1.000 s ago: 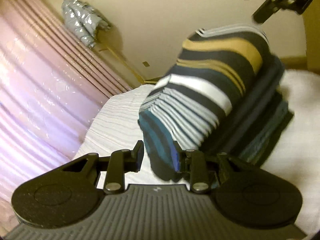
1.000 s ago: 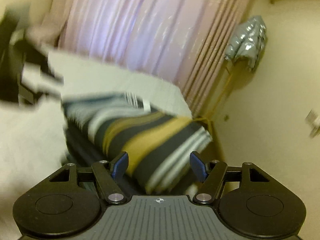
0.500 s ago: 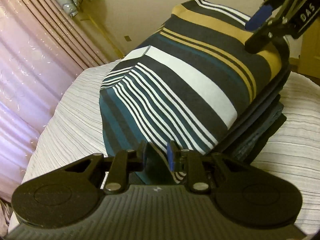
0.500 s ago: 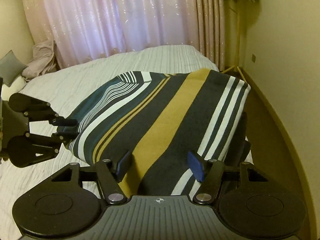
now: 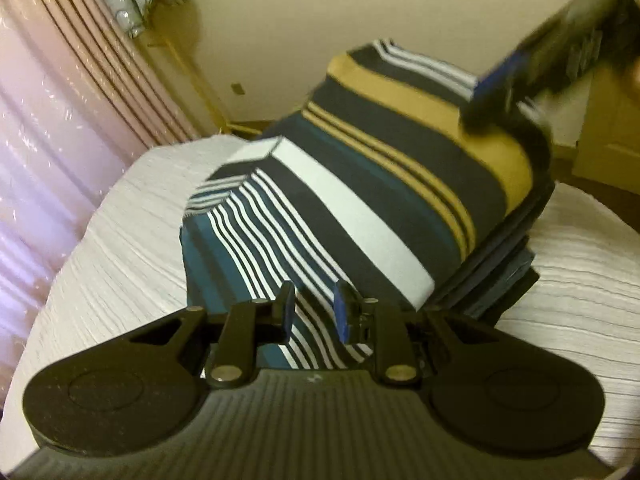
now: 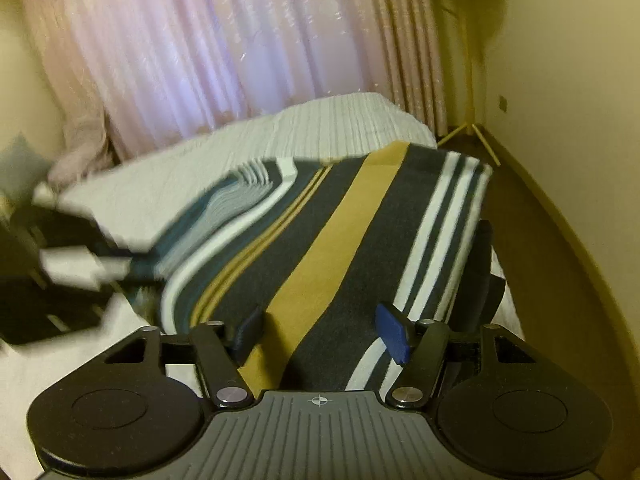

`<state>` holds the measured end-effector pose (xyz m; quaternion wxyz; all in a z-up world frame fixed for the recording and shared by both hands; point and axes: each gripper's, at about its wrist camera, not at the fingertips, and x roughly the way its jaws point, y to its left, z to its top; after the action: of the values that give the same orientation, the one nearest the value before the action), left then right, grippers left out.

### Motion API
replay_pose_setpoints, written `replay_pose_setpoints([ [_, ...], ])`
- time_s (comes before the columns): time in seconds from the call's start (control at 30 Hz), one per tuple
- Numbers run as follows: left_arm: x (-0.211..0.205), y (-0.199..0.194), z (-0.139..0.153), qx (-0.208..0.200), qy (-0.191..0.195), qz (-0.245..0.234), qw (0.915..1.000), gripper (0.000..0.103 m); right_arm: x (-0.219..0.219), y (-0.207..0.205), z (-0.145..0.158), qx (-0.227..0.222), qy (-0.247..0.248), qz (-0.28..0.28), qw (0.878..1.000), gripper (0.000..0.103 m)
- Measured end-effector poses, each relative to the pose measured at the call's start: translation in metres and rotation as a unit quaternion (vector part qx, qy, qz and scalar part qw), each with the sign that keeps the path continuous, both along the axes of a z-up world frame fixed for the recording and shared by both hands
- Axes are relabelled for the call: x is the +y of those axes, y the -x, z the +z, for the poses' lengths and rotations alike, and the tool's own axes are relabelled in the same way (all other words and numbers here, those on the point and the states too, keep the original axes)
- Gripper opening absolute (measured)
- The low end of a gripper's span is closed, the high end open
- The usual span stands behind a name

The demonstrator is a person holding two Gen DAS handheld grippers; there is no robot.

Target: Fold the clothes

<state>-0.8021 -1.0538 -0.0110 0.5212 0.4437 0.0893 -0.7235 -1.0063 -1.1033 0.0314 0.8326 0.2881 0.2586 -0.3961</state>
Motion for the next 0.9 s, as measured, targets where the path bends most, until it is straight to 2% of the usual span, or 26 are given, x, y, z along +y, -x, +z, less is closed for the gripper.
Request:
replay_pose_setpoints([
  [0.07,0.006,-0.005,0.001,0.011,-0.001,0.014,0.9998,0.018,0.005,0.012,0.012,-0.029,0.007,-0.029,0.999,0.064],
  [0.17,0.022,-0.014,0.006,0.032,0.000,0.039,0.9987,0.019,0.023,0.020,0.017,-0.029,0.022,-0.043,0.998,0.064],
  [0.23,0.032,-0.021,0.010,0.047,0.001,0.056,0.9973,0.024,0.037,0.025,0.017,-0.022,0.027,-0.048,0.998,0.064],
  [0.3,0.042,-0.027,0.013,0.062,0.001,0.073,0.9954,0.034,0.056,0.030,0.012,-0.013,0.028,-0.052,0.998,0.064],
  [0.33,0.047,-0.030,0.015,0.069,0.002,0.081,0.9943,0.035,0.066,0.031,0.009,-0.009,0.026,-0.055,0.998,0.064],
  [0.4,0.058,-0.037,0.018,0.083,0.002,0.098,0.9917,0.042,0.084,0.033,0.000,-0.003,0.019,-0.066,0.998,0.072],
  [0.43,0.063,-0.040,0.020,0.090,0.003,0.107,0.9902,0.045,0.092,0.034,-0.005,-0.001,0.012,-0.071,0.997,0.087],
  [0.47,0.069,-0.043,0.021,0.099,0.002,0.116,0.9883,0.049,0.098,0.034,-0.010,0.000,0.006,-0.075,0.997,0.092],
  [0.6,0.102,-0.061,0.017,0.142,-0.009,0.165,0.9760,0.067,0.121,0.027,-0.020,0.016,-0.029,-0.099,0.995,0.092],
  [0.67,0.115,-0.071,0.015,0.167,-0.018,0.196,0.9662,0.075,0.131,0.021,-0.019,0.023,-0.036,-0.109,0.993,0.092],
  [0.77,0.129,-0.084,0.016,0.213,-0.043,0.241,0.9459,0.090,0.149,0.013,-0.016,0.039,-0.036,-0.128,0.990,0.092],
  [0.8,0.134,-0.085,0.020,0.217,-0.043,0.244,0.9442,0.094,0.155,0.010,-0.013,0.044,-0.035,-0.136,0.989,0.092],
  [0.9,0.148,-0.081,0.030,0.204,-0.021,0.221,0.9536,0.099,0.177,-0.003,-0.008,0.054,-0.033,-0.158,0.985,0.092],
])
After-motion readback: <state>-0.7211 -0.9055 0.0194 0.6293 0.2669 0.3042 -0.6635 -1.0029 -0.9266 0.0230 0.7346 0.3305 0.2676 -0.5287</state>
